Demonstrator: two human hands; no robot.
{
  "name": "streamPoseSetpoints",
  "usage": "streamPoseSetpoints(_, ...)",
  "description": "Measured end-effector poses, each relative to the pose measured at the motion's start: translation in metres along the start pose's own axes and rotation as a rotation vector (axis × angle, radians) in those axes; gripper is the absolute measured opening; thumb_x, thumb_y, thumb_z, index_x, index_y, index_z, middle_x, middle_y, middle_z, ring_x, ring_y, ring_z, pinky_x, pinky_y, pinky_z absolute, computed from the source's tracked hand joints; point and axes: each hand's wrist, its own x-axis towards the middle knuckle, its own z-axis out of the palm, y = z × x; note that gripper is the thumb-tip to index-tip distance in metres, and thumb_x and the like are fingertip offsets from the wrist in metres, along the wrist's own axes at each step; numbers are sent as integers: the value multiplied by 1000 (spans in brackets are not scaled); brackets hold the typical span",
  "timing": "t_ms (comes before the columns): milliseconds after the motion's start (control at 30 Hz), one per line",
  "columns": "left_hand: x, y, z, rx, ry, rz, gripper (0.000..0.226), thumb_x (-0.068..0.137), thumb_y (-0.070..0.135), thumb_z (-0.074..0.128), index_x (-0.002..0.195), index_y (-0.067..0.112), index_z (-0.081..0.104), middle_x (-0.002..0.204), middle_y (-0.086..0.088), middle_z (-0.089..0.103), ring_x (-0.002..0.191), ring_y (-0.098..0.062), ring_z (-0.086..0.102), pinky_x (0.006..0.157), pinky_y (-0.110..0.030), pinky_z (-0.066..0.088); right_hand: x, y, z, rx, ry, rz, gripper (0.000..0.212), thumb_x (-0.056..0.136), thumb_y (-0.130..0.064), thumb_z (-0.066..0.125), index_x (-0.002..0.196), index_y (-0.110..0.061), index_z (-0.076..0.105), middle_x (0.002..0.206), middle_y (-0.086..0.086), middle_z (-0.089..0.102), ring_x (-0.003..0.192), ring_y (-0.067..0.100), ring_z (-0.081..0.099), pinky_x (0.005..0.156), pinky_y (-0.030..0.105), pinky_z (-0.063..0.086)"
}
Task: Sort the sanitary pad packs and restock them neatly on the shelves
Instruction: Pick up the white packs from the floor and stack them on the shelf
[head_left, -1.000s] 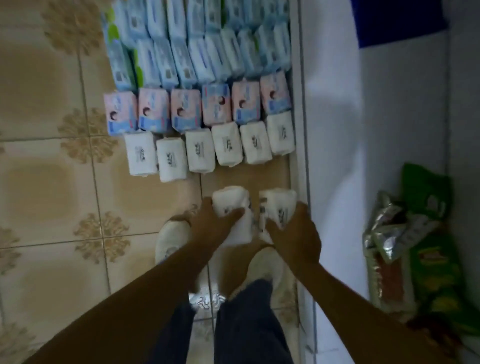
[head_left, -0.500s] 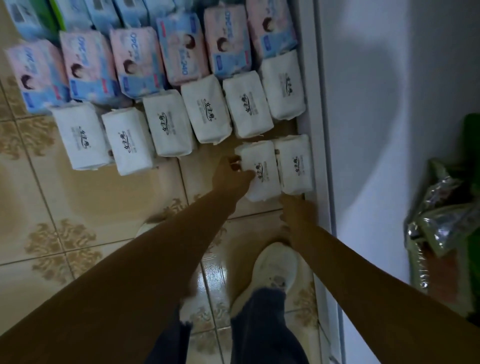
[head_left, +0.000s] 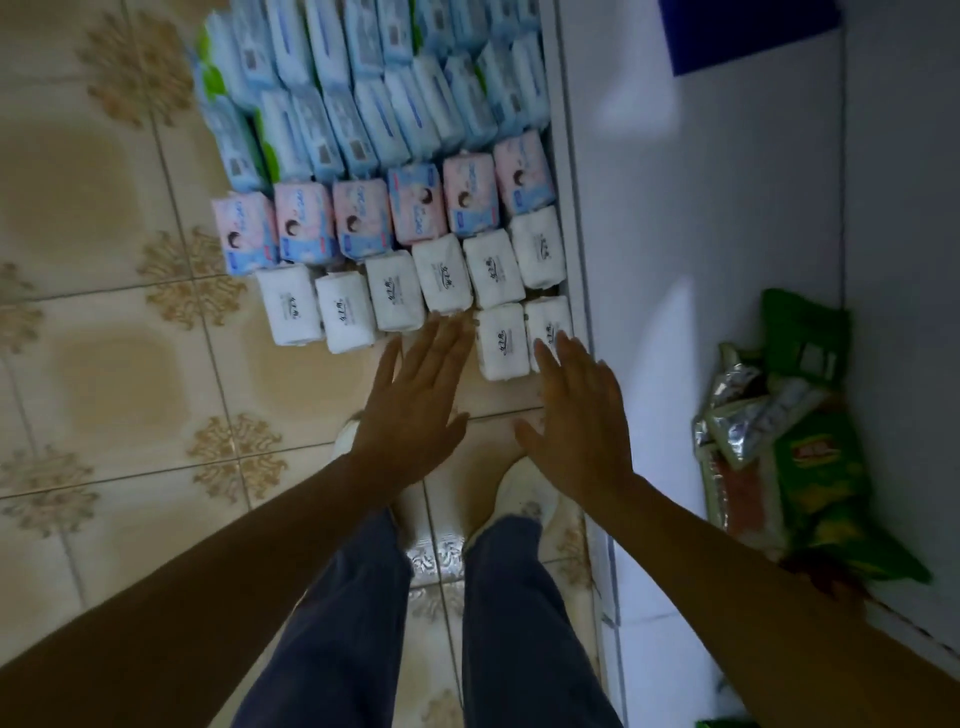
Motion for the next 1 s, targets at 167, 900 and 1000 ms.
streamPoseSetpoints(167, -34, 27, -140, 186, 149, 228, 112, 71, 45, 75, 152, 8, 8, 159, -11, 10, 146, -27, 9, 116, -52, 3, -45, -53, -138, -285, 193, -262, 82, 91, -69, 13, 148, -11, 21, 155, 17, 28, 143, 35, 27, 112, 58, 25)
streamPoseSetpoints(900, -36, 301, -539, -25, 858, 932, 84, 87, 36, 61, 150, 9, 13, 155, -15, 21, 146, -28, 16, 116, -52, 22, -289, -111, -535, -415, 1175, 225, 71, 92, -48, 53, 147, -12, 27, 154, 20, 27, 145, 31, 21, 117, 55, 13)
streamPoseSetpoints(1000, -49, 377, -556, -191, 869, 1035, 76, 88, 29, 60, 148, 6, 18, 155, -19, 22, 146, -29, 16, 117, -50, 21, -340, -92, -560, -353, 1369, 338, 67, 91, -41, 57, 145, -12, 30, 152, 20, 30, 144, 31, 24, 116, 54, 18)
